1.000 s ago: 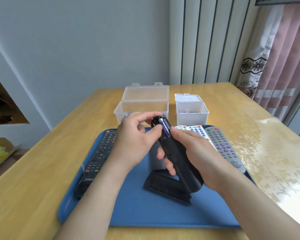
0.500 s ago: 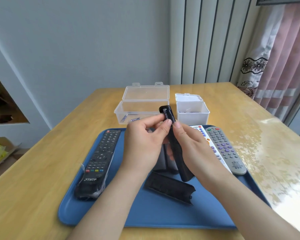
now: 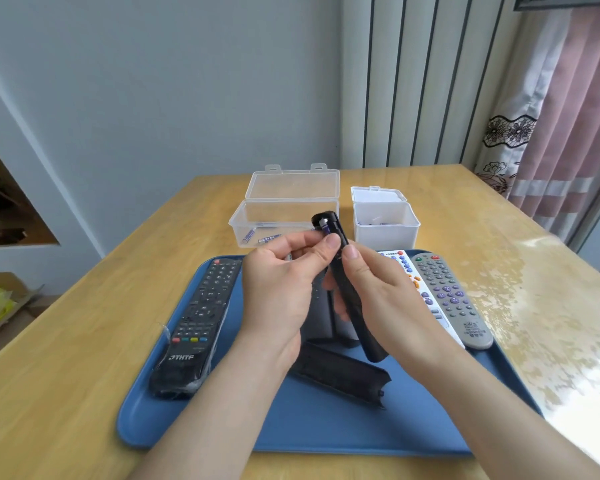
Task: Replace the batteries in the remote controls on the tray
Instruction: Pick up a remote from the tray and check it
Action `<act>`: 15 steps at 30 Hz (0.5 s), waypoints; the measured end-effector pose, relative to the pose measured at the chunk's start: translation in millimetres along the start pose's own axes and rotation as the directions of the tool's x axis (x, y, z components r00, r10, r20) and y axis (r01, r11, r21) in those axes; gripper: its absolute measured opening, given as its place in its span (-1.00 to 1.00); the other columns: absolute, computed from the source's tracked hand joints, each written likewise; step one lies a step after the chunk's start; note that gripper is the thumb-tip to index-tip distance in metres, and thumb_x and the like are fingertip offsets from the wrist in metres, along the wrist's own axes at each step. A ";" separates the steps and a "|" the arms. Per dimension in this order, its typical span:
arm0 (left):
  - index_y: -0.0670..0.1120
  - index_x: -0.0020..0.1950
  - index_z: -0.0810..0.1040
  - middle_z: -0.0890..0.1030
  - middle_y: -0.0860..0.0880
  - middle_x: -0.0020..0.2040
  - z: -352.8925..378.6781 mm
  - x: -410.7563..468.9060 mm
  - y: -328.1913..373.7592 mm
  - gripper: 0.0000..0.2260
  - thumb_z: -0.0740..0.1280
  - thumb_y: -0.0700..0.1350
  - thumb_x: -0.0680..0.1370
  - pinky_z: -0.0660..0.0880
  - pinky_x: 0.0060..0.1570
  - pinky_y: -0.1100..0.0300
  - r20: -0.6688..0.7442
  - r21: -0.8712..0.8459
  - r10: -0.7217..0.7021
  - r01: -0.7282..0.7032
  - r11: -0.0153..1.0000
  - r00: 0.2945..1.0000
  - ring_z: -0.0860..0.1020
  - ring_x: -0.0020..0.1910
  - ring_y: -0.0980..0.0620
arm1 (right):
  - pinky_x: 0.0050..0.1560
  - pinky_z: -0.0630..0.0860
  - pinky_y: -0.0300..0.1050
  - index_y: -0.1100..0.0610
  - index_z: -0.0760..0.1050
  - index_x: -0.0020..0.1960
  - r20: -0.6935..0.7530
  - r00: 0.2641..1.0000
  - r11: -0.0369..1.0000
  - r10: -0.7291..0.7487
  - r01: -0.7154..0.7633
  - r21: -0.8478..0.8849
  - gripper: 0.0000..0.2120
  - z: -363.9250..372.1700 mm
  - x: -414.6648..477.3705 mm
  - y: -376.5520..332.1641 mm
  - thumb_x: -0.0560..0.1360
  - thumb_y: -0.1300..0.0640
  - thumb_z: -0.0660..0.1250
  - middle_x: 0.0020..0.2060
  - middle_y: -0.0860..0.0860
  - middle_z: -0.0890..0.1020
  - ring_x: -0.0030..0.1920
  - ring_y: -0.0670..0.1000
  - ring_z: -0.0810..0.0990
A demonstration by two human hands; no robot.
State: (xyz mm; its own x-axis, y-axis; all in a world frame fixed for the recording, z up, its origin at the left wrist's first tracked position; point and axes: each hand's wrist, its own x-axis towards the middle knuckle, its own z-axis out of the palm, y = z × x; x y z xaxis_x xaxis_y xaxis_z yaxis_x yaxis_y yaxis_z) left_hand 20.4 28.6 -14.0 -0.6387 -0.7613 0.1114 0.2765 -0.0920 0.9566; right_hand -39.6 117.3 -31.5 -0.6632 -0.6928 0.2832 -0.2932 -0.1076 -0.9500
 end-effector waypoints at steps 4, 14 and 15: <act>-0.29 -0.09 0.60 0.51 -0.04 -0.39 1.9 -4.0 6.0 -0.96 0.41 -0.33 0.48 0.21 -0.68 0.43 0.028 -0.028 -0.002 0.003 1.000 1.000 0.34 -0.64 0.18 | -0.44 0.36 -0.33 0.06 0.51 -0.14 0.008 1.000 0.999 0.019 -0.020 0.043 -0.66 -0.7 -0.5 -4.6 0.69 0.09 0.04 -0.39 -0.02 0.50 -0.46 -0.08 0.41; -0.18 -0.08 0.65 0.68 0.01 -0.27 -4.7 6.3 -5.3 -0.92 0.46 -0.27 0.45 0.49 -0.27 0.38 0.024 0.060 0.095 -0.097 0.993 0.995 0.59 -0.29 0.17 | -0.25 0.39 -0.25 -0.20 0.53 0.10 -0.061 0.994 0.987 -0.091 0.082 -0.135 -0.71 1.5 2.4 7.8 0.69 0.02 0.04 -0.29 -0.07 0.52 -0.33 -0.10 0.45; -0.18 -0.05 0.64 0.67 0.01 -0.28 -4.2 5.5 -4.4 -0.91 0.45 -0.28 0.46 0.46 -0.34 0.40 0.028 0.057 0.091 -0.092 0.994 0.995 0.57 -0.36 0.18 | -0.26 0.39 -0.27 -0.21 0.53 0.08 -0.066 0.993 0.987 -0.093 0.083 -0.140 -0.70 2.1 1.8 7.0 0.69 0.02 0.04 -0.30 -0.07 0.52 -0.33 -0.11 0.45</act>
State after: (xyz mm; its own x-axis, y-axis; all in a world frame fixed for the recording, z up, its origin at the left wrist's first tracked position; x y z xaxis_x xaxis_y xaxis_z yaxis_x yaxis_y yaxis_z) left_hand 18.7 22.1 -18.7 -0.6311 -0.7480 0.2054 0.2927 0.0155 0.9561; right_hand -41.4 113.9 -37.9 -0.6771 -0.6310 0.3787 -0.4410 -0.0640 -0.8952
